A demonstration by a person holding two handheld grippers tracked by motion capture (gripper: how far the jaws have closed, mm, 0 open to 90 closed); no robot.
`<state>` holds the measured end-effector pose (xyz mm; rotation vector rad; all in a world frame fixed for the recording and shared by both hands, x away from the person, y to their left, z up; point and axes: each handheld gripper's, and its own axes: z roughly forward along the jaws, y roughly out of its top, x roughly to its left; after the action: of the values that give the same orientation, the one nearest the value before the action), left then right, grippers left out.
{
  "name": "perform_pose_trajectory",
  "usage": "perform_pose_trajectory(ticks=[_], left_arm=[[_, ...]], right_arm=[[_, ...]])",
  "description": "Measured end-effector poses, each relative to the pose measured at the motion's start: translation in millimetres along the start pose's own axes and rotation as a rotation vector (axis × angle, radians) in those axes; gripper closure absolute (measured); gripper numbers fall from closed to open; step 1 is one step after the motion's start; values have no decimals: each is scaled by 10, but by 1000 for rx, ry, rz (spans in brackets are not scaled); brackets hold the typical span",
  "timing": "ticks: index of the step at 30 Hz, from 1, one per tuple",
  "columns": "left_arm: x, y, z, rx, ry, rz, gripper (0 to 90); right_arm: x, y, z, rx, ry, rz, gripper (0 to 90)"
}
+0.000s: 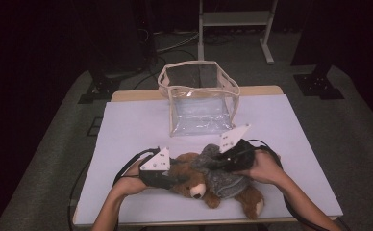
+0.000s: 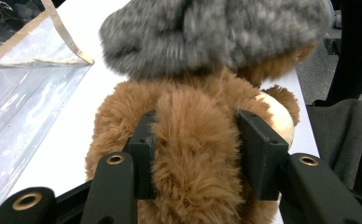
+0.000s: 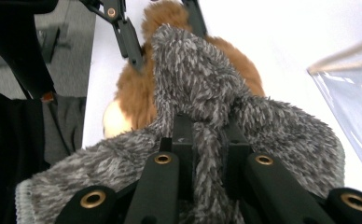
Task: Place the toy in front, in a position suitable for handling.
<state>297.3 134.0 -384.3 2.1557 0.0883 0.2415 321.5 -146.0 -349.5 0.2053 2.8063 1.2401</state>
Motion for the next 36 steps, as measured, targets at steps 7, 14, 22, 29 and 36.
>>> perform_pose_trajectory(ticks=[7, 14, 22, 29, 36], left_arm=[[6, -8, -3, -2, -4, -6, 531], [13, -4, -5, 2, 0, -3, 530], [20, -20, -14, 1, -2, -10, 530], [28, -7, -17, 4, 2, -6, 526], [108, 29, -79, -5, 8, -30, 462]], right_arm=[[-17, -265, -267, -43, -31, 50, 795], [-38, -241, -364, -30, -49, 52, 791], [-52, -240, -294, -36, -23, 56, 790], [-120, -558, -501, -25, -57, 118, 788], [-92, -613, -429, -57, -50, 113, 789]])
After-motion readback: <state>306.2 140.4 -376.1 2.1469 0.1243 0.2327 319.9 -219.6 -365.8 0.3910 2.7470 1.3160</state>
